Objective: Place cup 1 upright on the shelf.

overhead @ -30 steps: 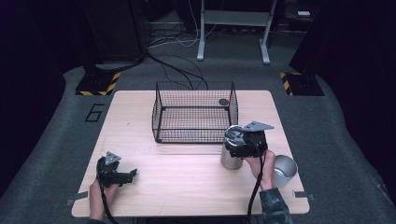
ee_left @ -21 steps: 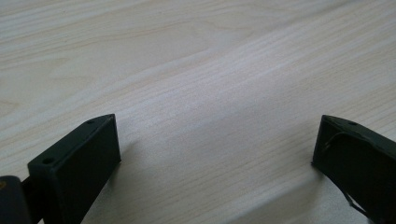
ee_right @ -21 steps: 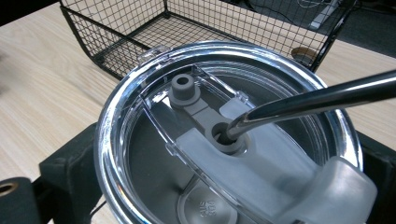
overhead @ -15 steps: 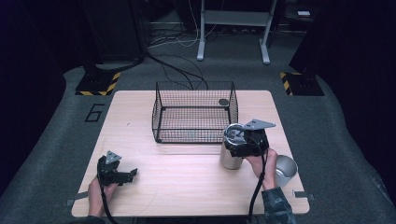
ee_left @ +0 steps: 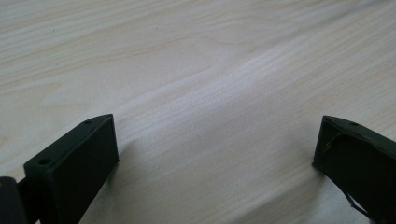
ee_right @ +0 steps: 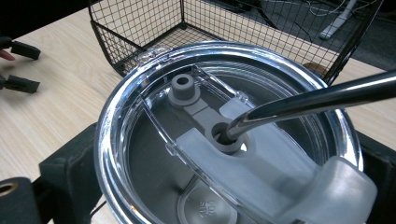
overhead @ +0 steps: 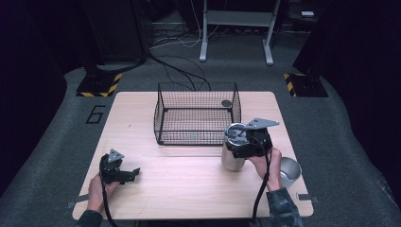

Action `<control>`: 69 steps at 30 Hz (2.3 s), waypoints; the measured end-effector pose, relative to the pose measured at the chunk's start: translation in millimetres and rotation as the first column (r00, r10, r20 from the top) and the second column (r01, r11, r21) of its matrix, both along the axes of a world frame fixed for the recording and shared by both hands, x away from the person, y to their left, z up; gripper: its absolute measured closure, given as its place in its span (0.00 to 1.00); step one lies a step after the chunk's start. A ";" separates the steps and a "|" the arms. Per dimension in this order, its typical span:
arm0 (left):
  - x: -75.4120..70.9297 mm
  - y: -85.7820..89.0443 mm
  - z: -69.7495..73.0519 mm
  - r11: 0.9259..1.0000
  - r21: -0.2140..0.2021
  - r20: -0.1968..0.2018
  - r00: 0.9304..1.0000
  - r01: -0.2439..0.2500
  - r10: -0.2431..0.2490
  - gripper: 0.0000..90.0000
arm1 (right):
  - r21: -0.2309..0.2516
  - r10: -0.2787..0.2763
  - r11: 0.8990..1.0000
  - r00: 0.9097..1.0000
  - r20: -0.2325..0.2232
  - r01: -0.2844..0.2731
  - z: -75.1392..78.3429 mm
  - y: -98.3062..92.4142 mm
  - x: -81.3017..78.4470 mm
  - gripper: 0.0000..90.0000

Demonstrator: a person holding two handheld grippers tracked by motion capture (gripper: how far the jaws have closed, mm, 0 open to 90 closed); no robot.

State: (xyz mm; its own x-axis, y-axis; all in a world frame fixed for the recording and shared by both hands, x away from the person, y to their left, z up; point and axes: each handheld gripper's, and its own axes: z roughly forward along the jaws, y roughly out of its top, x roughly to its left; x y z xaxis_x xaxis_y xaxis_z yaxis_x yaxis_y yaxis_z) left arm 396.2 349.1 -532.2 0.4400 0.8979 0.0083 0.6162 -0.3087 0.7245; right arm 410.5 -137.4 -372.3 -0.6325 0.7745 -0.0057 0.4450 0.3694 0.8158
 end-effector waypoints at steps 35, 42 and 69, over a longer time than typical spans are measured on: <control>5.8 1.2 -0.1 1.000 -0.001 0.000 1.000 -0.002 0.002 0.00 | 0.018 0.091 0.996 0.996 0.010 -0.091 31.4 31.6 7.6 0.04; 6.0 2.4 0.6 1.000 0.013 -0.005 1.000 0.006 -0.006 0.00 | 0.014 0.102 0.995 0.995 0.014 -0.102 37.4 36.6 11.8 0.04; 5.8 1.4 0.2 1.000 -0.001 -0.005 1.000 -0.015 0.015 0.00 | 0.031 0.127 0.991 0.991 0.046 -0.128 65.3 48.4 28.6 0.04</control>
